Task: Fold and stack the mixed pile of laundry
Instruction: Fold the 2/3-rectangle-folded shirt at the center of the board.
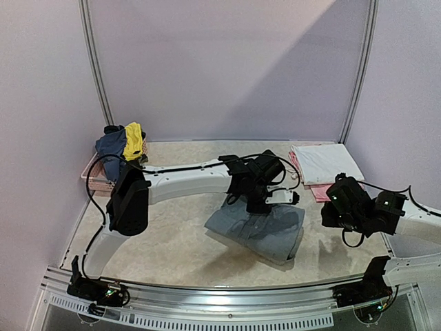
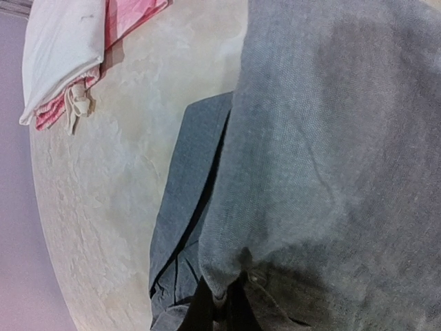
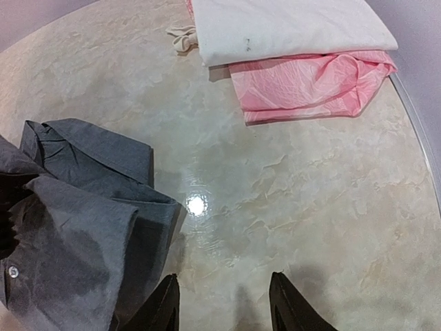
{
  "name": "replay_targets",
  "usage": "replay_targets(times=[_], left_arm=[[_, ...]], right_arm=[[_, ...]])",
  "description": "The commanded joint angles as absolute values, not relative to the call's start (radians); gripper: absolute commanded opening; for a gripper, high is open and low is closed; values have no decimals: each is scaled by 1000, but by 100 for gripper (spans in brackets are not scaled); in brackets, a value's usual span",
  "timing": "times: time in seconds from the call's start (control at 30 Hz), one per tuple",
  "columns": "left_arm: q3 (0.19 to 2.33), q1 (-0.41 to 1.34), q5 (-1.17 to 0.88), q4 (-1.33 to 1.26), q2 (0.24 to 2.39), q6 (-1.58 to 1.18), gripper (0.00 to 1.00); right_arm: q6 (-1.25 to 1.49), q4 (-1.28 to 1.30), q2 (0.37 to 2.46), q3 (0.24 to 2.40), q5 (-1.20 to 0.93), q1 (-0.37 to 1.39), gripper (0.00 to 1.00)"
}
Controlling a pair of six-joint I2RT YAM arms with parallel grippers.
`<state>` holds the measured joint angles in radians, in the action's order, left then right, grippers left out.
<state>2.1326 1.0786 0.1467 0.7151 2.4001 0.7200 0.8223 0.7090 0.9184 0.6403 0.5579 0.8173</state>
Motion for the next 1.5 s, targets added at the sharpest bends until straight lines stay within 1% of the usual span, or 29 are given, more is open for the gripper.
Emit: replay_targets(times=[0.0,0.1,0.73,0.77,0.8,0.83,0.9,0.97,1.03,1.1,1.3,1.47], left_arm=[[2212,1049,141,643,2490,750,0],[2264,1045,141,631,2537,761,0],[2305,1034,129,500,2662,795,0],[2301,1034,138,488,2664,794,2],[2297,1034,148,474,2663,784,10],[2296,1033,153,467,2662,776,23],[2279,1032,169,436,2648,752,39],[2228,1032,170,372,2606,730,52],[2160,1032,169,294,2553,705,61],[2109,1032,175,234,2505,675,66],[1989,1030,218,61,2363,577,75],[1931,1023,209,48,2252,491,79]], right_arm=[[800,642,938,623,522,814,45],[795,629,955,624,518,814,44],[760,568,1004,620,513,814,42],[759,564,1006,619,512,814,42],[759,560,1006,618,509,814,42],[759,554,1008,618,504,814,42],[758,547,1005,618,494,814,42],[757,542,1000,618,484,814,41],[755,542,991,620,477,814,41],[756,543,979,623,471,814,41],[746,564,936,660,475,814,41],[723,526,895,684,432,814,41]])
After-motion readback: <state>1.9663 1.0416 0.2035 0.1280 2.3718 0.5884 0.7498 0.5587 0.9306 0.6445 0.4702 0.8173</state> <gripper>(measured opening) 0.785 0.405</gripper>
